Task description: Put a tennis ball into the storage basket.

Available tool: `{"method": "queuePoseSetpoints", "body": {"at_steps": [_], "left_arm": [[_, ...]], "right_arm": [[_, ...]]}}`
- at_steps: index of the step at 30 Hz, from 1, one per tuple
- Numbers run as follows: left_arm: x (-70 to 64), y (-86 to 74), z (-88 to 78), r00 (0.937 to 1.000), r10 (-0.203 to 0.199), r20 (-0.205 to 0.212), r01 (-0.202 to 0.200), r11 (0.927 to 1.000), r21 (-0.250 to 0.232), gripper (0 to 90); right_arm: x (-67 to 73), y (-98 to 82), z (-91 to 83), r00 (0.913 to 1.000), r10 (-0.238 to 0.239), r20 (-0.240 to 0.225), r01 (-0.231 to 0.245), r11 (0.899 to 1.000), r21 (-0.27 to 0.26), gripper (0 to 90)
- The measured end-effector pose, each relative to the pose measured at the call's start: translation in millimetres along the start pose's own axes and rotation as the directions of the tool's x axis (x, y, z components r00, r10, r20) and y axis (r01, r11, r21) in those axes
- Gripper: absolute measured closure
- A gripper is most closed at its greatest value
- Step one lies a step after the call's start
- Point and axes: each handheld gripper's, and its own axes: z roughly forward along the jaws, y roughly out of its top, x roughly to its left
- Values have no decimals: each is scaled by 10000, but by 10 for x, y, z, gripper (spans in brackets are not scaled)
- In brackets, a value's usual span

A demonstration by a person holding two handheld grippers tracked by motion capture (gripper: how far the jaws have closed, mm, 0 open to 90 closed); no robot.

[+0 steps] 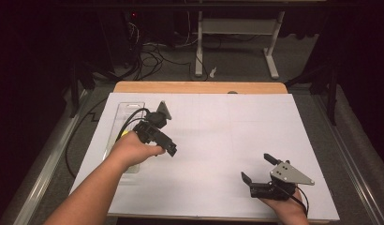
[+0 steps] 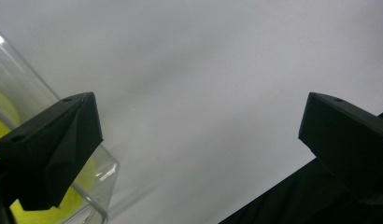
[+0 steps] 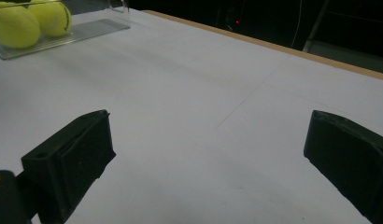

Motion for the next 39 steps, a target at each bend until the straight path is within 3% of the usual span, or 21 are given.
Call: {"method": "queuePoseSetpoints", "body": {"at_steps": [8,17,32,39], "left_arm": [[-132,-30,40,9997,151,199,-150,9999,-18,8],[-141,-117,197,9991,340,253,-341,9994,15,8],[32,-335,536,9985,-8,554,-9,9995,312,8],[62,-436,662,9985,97,530,-120,9990,435,8]], "right_arm": [[-1,0,-1,10000,-9,-1,9,10000,-12,21],[4,2,-6,10000,14,25,-14,10000,-1,21],[3,-3,-5,10000,1,-8,-1,10000,-14,21],[14,-6,4,10000,-59,-31,59,10000,27,21]]}}
